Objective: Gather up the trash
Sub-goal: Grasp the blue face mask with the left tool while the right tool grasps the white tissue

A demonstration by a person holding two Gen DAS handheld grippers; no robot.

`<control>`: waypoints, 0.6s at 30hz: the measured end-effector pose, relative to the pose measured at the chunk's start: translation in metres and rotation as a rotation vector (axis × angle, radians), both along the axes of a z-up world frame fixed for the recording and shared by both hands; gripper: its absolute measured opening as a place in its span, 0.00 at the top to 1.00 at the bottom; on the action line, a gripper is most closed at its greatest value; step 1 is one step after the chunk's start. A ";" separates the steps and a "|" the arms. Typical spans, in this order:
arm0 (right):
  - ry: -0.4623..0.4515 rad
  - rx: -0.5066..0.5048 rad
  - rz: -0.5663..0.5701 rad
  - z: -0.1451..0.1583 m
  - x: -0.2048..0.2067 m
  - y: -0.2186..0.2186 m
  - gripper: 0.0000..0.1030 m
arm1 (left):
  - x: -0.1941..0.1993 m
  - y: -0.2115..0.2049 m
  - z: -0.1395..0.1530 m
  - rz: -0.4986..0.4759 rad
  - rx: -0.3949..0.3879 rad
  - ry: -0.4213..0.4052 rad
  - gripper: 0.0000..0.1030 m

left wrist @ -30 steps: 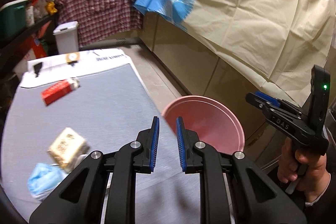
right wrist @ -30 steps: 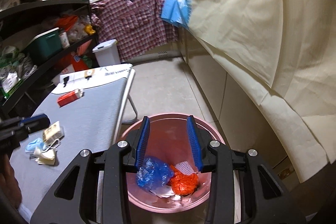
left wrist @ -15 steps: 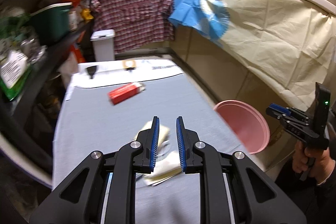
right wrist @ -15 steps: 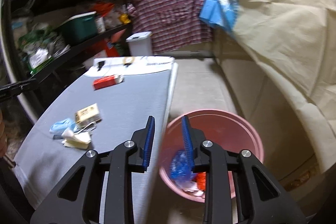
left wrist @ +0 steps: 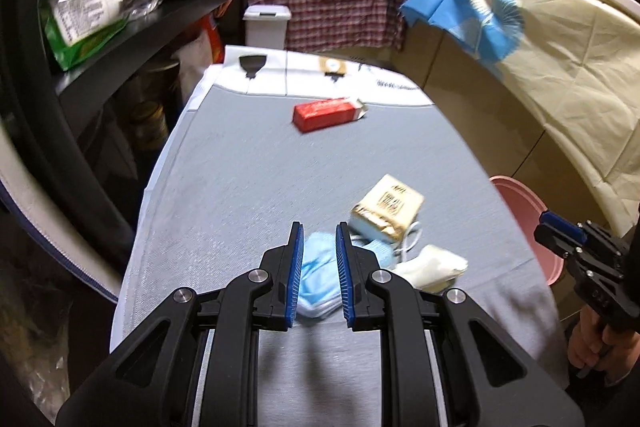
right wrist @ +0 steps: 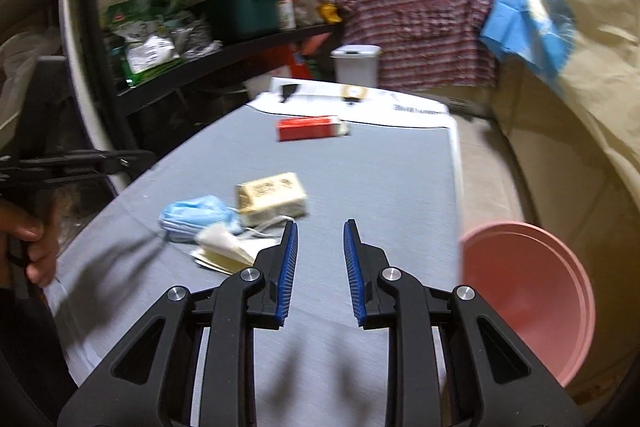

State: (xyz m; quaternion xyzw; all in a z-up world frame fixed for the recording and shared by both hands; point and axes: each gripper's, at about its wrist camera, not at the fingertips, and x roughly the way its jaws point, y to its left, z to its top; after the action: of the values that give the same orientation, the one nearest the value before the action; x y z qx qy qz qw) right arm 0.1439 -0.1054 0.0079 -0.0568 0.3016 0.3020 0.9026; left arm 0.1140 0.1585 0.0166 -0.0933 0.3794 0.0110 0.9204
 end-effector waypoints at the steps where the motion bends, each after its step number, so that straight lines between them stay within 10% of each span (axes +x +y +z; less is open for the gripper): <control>1: 0.001 0.003 0.011 -0.001 0.000 0.006 0.76 | 0.000 0.002 -0.003 0.003 -0.007 0.010 0.83; 5: 0.012 -0.008 0.068 -0.009 0.002 0.030 0.74 | 0.004 0.005 -0.018 0.007 -0.028 0.058 0.81; 8: 0.015 -0.037 0.108 -0.017 0.003 0.045 0.65 | 0.007 0.009 -0.028 0.015 -0.033 0.082 0.61; 18: 0.070 -0.127 0.218 -0.047 0.009 0.073 0.64 | 0.019 0.016 -0.052 0.016 -0.101 0.154 0.61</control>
State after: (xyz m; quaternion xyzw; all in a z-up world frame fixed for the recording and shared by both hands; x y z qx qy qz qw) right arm 0.1530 -0.0323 -0.0396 -0.1357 0.3432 0.3805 0.8480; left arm 0.1334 0.1749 -0.0354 -0.1413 0.4483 0.0066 0.8826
